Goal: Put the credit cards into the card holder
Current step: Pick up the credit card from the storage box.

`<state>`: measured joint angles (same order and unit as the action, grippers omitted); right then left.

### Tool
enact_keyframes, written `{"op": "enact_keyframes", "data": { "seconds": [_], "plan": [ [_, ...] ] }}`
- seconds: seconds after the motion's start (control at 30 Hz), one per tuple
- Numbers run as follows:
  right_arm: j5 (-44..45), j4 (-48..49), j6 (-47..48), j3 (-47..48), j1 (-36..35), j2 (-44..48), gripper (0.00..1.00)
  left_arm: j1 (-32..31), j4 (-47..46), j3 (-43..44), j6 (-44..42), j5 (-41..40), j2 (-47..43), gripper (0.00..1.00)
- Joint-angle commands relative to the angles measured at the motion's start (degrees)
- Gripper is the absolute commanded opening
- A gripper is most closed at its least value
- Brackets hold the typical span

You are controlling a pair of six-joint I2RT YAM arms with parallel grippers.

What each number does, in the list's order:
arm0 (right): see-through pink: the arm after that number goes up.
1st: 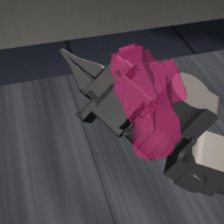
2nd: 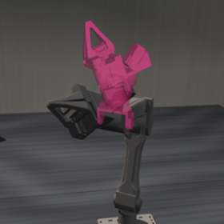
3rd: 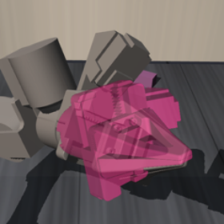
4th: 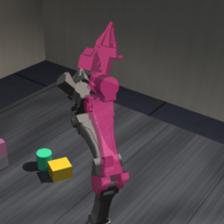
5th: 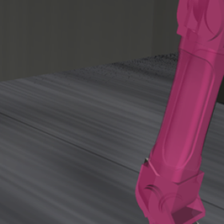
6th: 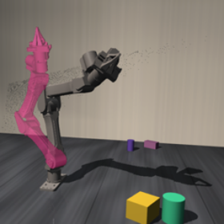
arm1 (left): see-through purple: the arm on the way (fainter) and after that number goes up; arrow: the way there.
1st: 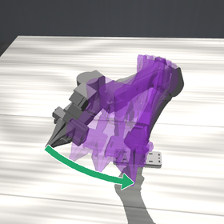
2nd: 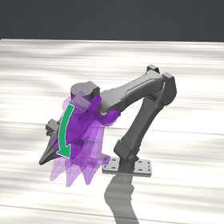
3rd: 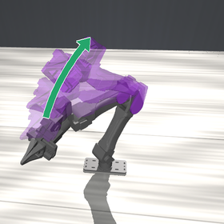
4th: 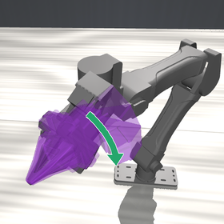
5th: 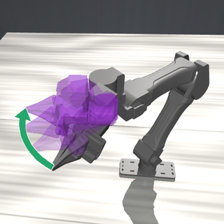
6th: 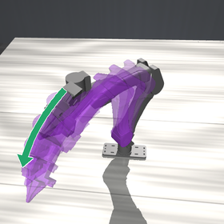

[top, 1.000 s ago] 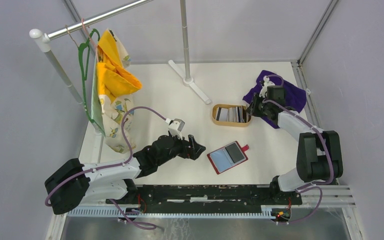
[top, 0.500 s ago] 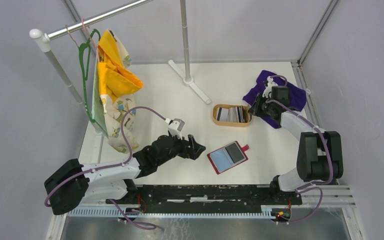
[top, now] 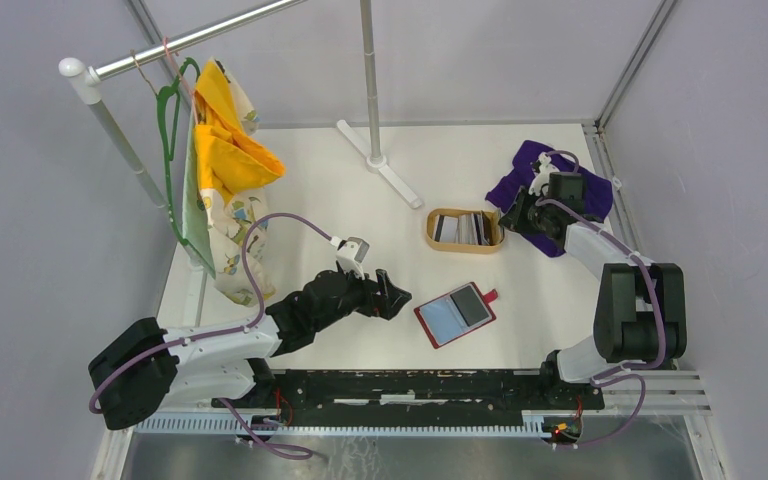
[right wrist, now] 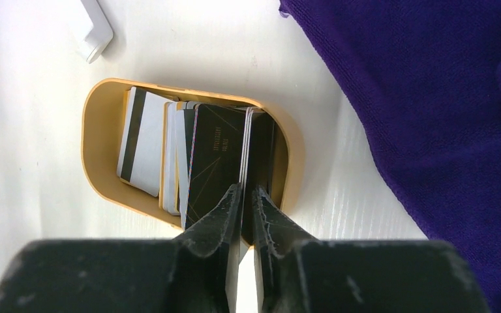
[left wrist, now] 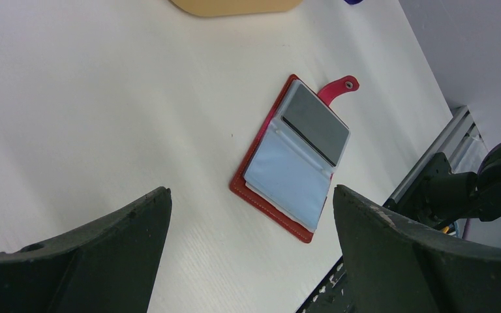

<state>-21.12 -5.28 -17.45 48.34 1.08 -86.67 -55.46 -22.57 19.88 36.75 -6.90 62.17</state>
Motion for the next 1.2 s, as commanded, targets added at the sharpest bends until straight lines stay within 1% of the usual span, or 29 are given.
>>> {"op": "enact_keyframes", "data": {
  "seconds": [0.0,0.1,0.17,0.67,1.07,1.17],
  "plan": [
    [-1.42,1.27,0.51,0.19,0.41,0.45,0.12,-0.04,-1.94,0.69,0.78,-0.02,-0.82,0.98],
    [-2.28,1.53,0.31,0.18,0.42,0.74,0.04,-0.07,-1.92,0.73,0.78,0.04,-0.74,0.98],
    [-2.63,1.51,0.2,0.18,0.41,1.06,0.0,-0.08,-2.11,0.73,0.78,0.02,-0.63,0.98],
    [-2.27,2.28,0.25,0.0,-0.41,2.47,0.0,-0.03,-2.29,1.13,0.78,0.44,-0.2,0.98],
    [-1.01,1.68,1.01,0.36,-0.81,0.86,0.09,-0.06,-2.31,1.48,0.69,0.51,0.37,0.97],
    [-1.26,1.7,0.97,0.44,-0.78,1.07,0.1,-0.06,-2.31,1.48,0.69,0.5,0.46,0.98]
  ]
}}
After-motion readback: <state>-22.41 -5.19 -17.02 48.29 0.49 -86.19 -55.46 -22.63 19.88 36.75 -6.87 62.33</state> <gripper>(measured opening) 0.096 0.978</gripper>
